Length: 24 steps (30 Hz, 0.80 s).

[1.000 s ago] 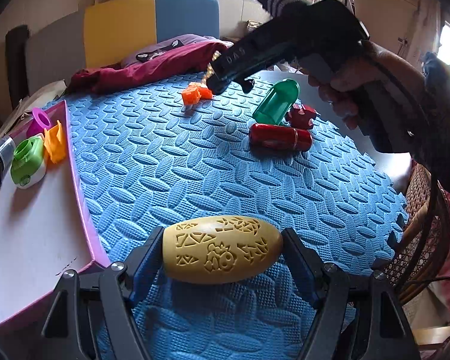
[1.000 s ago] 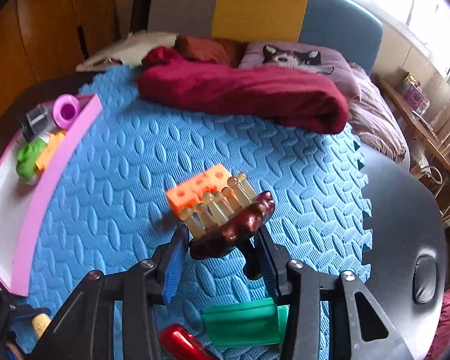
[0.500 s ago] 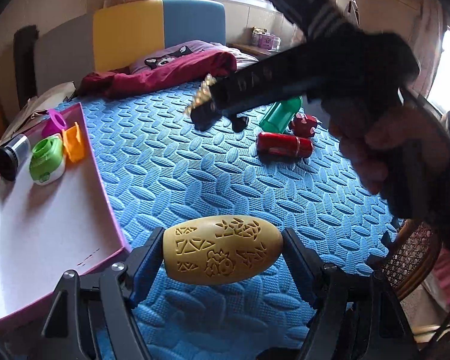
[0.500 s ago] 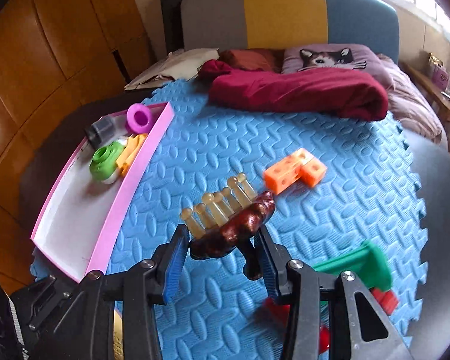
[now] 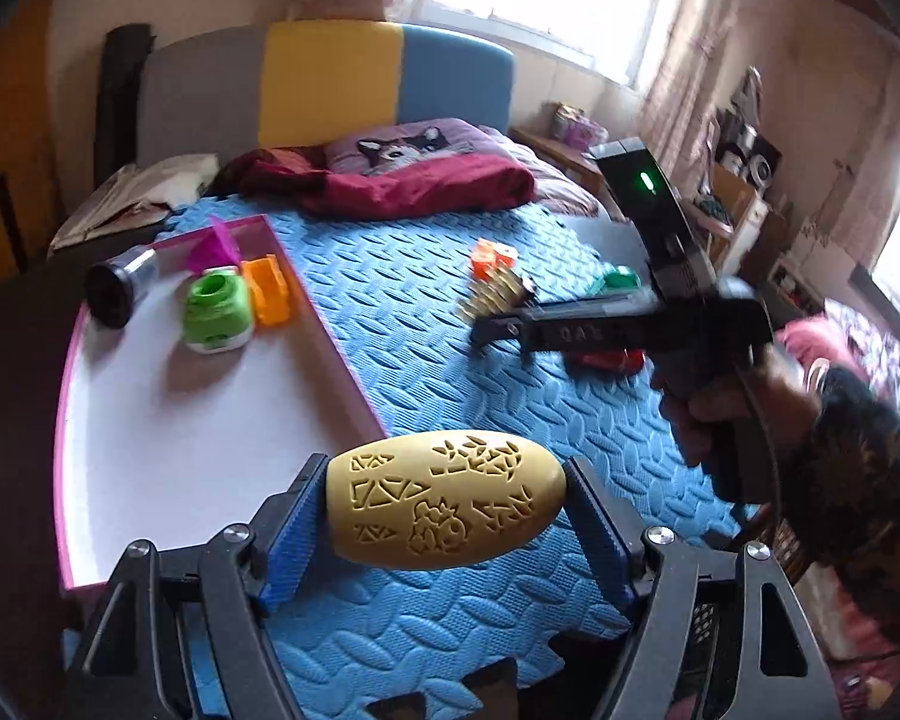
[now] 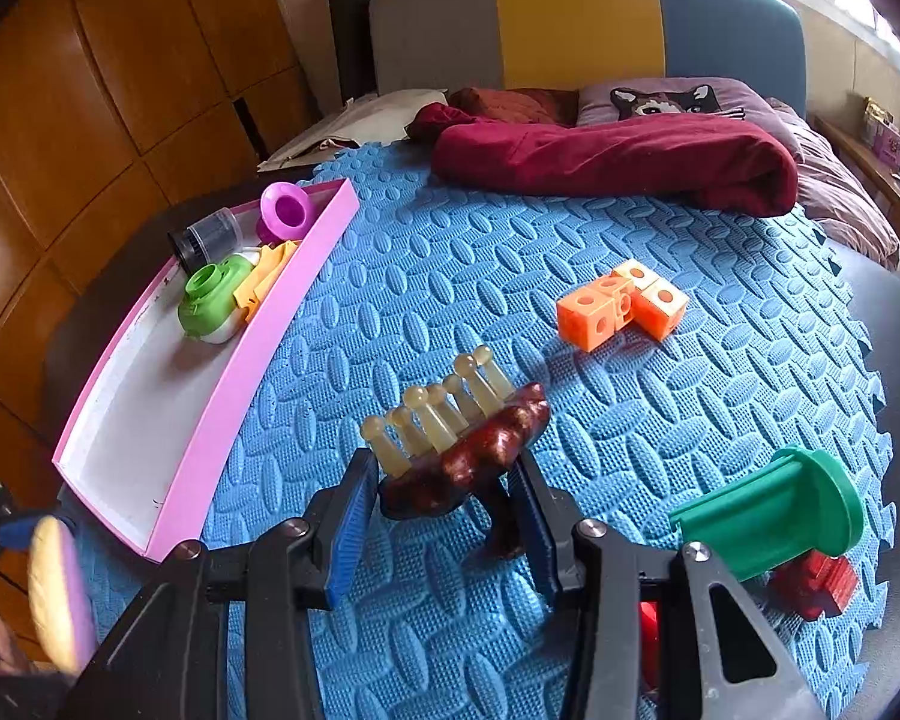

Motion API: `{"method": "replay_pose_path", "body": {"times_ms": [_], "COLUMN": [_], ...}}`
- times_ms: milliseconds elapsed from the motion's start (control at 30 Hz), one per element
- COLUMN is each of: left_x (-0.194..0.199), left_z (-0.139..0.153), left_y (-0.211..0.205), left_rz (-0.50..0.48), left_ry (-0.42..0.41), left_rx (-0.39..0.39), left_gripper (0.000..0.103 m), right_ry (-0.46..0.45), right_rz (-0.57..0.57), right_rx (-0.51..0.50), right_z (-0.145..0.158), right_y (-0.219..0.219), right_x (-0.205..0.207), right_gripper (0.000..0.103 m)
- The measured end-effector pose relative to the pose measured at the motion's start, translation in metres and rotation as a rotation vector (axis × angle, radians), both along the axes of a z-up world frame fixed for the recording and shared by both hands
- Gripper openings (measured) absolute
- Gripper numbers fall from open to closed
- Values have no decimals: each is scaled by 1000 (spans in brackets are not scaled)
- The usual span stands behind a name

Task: Organize rigid objects
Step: 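Carry the yellow egg in the left gripper over the white tray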

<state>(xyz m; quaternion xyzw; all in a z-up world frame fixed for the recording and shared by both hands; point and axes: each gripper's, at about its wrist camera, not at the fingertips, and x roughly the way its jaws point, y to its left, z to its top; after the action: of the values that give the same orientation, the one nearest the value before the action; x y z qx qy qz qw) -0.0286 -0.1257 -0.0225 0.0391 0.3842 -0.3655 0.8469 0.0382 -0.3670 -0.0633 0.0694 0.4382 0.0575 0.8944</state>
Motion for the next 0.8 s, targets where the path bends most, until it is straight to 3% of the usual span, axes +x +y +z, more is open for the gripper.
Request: {"method": "replay_pose_path", "body": {"times_ms": [233, 300, 500, 667, 800], "left_x": [37, 47, 85, 118, 155], "left_z": [17, 21, 13, -5, -15], "left_y": [46, 53, 75, 79, 78], "left_rz": [149, 201, 328, 382, 427], "left_ry": [103, 52, 8, 21, 62], "left_rx": [-135, -101, -39, 26, 34], "left_gripper": [77, 77, 77, 77, 77], "right_ry": [0, 0, 1, -2, -3], "right_rz": [4, 4, 4, 5, 5], "right_rx": [-8, -8, -7, -18, -22], "right_z": [0, 0, 0, -1, -1], "right_y": [1, 1, 2, 2, 2], "right_x": [1, 1, 1, 1, 1], "right_gripper": [45, 45, 45, 45, 45]}}
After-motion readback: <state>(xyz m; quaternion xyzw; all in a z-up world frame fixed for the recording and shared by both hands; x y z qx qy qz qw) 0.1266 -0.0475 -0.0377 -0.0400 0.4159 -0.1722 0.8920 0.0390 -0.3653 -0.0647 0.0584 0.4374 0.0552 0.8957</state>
